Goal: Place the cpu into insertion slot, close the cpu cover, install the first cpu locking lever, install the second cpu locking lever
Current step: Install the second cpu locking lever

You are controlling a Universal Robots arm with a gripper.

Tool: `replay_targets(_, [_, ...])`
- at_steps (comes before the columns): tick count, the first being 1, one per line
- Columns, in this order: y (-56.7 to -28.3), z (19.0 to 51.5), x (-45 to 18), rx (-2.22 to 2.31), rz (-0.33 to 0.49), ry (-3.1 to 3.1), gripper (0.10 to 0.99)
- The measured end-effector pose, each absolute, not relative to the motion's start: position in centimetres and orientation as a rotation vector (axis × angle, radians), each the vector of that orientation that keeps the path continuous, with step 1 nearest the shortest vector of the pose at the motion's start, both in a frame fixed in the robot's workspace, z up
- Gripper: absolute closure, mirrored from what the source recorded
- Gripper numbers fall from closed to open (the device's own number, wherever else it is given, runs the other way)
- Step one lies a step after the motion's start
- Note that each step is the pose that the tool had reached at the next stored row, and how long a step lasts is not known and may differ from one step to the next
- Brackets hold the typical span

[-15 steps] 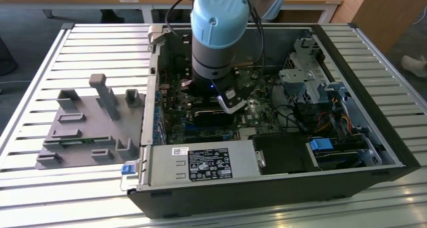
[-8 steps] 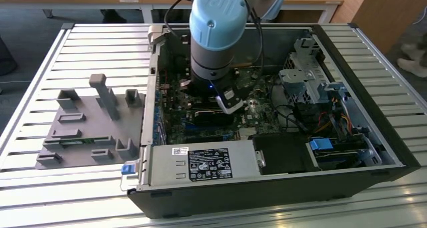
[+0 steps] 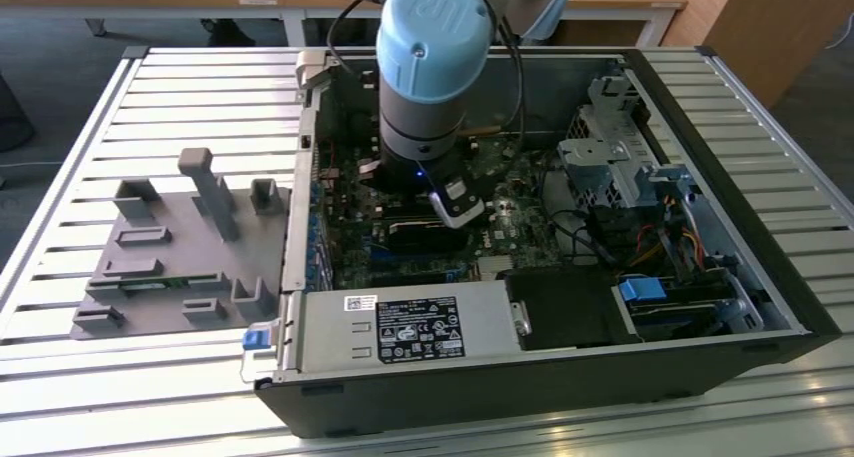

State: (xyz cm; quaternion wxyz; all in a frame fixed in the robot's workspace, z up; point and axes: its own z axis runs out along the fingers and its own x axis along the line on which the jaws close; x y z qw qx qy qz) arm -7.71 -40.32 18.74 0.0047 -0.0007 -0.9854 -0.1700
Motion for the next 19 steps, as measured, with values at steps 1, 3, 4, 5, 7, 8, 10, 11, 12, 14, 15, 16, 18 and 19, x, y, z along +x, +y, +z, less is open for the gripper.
replay_targets(1, [-40.3,18.7,-7.7,-0.002,-0.533,-3.087,0.980])
replay_targets(3, [-40.3,18.8,-7.8,-0.002,-0.534,-3.087,0.980])
replay_targets(4, [-40.3,18.9,-7.8,-0.002,-0.534,-3.087,0.980])
replay_targets(5, [-40.3,19.1,-7.8,-0.002,-0.533,-3.087,0.980])
replay_targets(7, [-40.3,19.4,-7.8,-0.002,-0.533,-3.087,0.980])
replay_targets(8, [-40.3,19.5,-7.8,-0.002,-0.533,-3.087,0.980])
replay_targets(10, [-40.3,19.9,-7.8,-0.002,-0.533,-3.087,0.980])
replay_targets(11, [-40.3,20.1,-7.8,-0.002,-0.533,-3.087,0.980])
replay_targets(12, [-40.3,20.3,-7.8,-0.003,-0.533,-3.087,0.980])
replay_targets(14, [-40.3,20.7,-7.8,-0.002,-0.533,-3.087,0.980])
replay_targets(15, [-40.3,20.9,-7.8,-0.002,-0.533,-3.087,0.980])
replay_targets(16, [-40.3,21.2,-7.8,-0.003,-0.533,-3.087,0.980])
replay_targets(18, [-40.3,21.6,-7.8,-0.002,-0.533,-3.087,0.980])
replay_targets(19, [-40.3,21.8,-7.8,-0.002,-0.533,-3.087,0.980])
